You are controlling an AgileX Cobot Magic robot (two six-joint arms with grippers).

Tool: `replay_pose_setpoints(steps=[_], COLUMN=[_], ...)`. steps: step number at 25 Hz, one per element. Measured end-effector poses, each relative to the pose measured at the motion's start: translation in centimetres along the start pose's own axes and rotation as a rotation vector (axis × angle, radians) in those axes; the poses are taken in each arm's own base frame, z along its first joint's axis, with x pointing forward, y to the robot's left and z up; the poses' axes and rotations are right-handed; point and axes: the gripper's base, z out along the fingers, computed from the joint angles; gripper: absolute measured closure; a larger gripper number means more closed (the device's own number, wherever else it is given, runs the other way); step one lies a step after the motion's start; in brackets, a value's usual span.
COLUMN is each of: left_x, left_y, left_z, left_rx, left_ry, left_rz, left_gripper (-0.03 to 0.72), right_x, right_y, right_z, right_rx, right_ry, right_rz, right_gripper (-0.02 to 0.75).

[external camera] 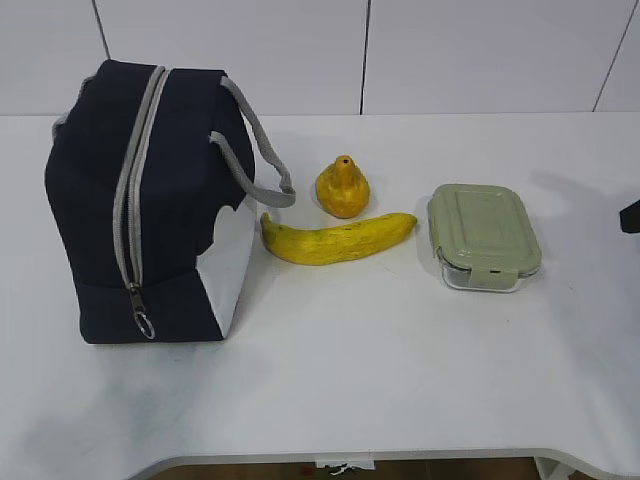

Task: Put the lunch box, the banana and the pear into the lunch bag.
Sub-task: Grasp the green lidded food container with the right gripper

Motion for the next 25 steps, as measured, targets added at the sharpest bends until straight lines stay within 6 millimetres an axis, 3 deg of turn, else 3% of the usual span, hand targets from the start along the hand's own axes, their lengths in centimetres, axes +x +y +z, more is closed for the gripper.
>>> replay_pose_setpoints(steps=[8,17,19,23,25], left_x=[0.0,0.0,0.0,0.0,0.0], left_y=[0.0,0.0,0.0,0.0,0.0], left_z=[0.0,0.0,0.0,0.0,0.0], left_rx=[0.0,0.0,0.0,0.0,0.0], left_ry=[0.0,0.0,0.0,0.0,0.0], left_rz=[0.0,0.0,0.0,0.0,0.0], left_gripper=[0.449,0.449,0.449,0.449,0.449], right_x=[-3.2,-4.0,-4.1,-4.2,-4.2], right_y=[-5.2,-5.8,-5.7,-6.0,-6.5], right_z=[1.5,1.9,1.9,2.3,2.8], right_rx=[-0.043,-0.073,-0.083,-0.097,-0.106], right_ry=[-0.018,-0.044,-0.056,-0.06,-0.052], right_rz=[0.06,0.081,0.088,0.105,0.114], right_gripper=[0.384,0.378,0.332,0.162,0.128])
